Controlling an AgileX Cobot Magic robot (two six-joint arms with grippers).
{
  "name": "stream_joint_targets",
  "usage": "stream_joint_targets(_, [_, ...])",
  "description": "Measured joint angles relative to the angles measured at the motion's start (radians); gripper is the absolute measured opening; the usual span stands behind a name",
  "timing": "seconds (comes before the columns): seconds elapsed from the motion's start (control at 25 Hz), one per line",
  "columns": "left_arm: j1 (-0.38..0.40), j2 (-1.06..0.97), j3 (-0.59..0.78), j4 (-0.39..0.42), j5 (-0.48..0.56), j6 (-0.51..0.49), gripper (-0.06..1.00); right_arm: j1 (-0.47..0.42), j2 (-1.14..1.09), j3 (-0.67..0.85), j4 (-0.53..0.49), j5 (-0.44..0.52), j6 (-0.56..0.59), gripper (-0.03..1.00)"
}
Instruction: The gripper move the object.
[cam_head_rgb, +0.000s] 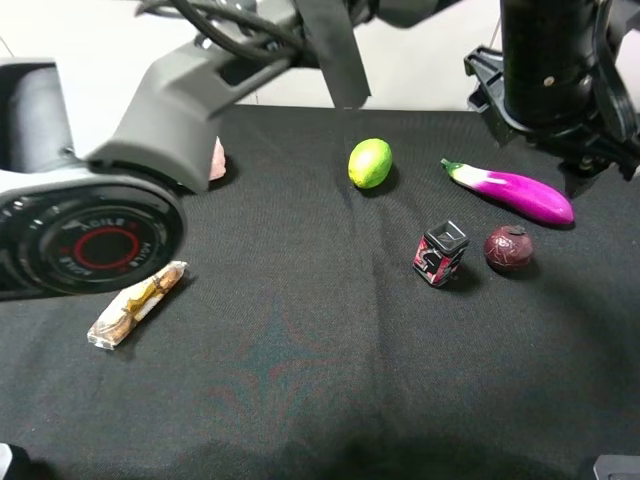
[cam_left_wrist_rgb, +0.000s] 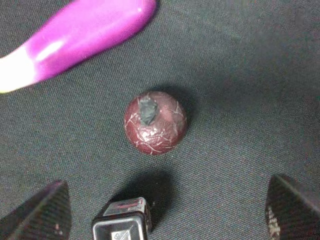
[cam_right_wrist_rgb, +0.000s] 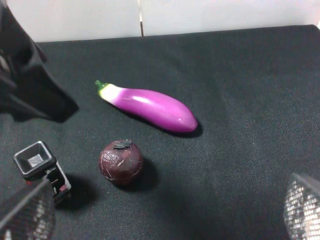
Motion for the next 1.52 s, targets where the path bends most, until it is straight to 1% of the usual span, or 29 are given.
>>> stream_joint_targets(0.12, [0.0,-0.022,0.0,0.001,0.001,0.0,0.77,0.0,0.0,0.0,0.0,0.0,0.0,0.69])
stream_joint_targets(0.36, [0.0,-0.079,0.001,0.029,0.0,0.0,0.77,0.0,0.0,0.0,0.0,0.0,0.0,0.69])
stream_joint_targets(0.48, [0.0,-0.118,0.04,0.041,-0.001,0.0,0.77,0.0,0.0,0.0,0.0,0.001,0.0,0.69])
stream_joint_targets(0.64, [0.0,-0.199,0.166,0.081,-0.001,-0.002,0.77,0.0,0.0,0.0,0.0,0.001,0.0,0.69])
stream_joint_targets(0.84, [0.0,-0.336,0.363,0.127,-0.001,-0.006,0.77,0.0,0.0,0.0,0.0,0.001,0.0,0.69])
stream_joint_targets(1.04, [0.002,-0.485,0.539,0.145,0.0,-0.01,0.77,0.0,0.0,0.0,0.0,0.001,0.0,0.69])
stream_joint_targets(1.28, [0.005,-0.658,0.71,0.174,0.0,-0.011,0.77,0.0,0.0,0.0,0.0,0.001,0.0,0.69])
stream_joint_targets(1.52, [0.041,-0.818,0.864,0.174,0.0,-0.011,0.77,0.0,0.0,0.0,0.0,0.0,0.0,0.69])
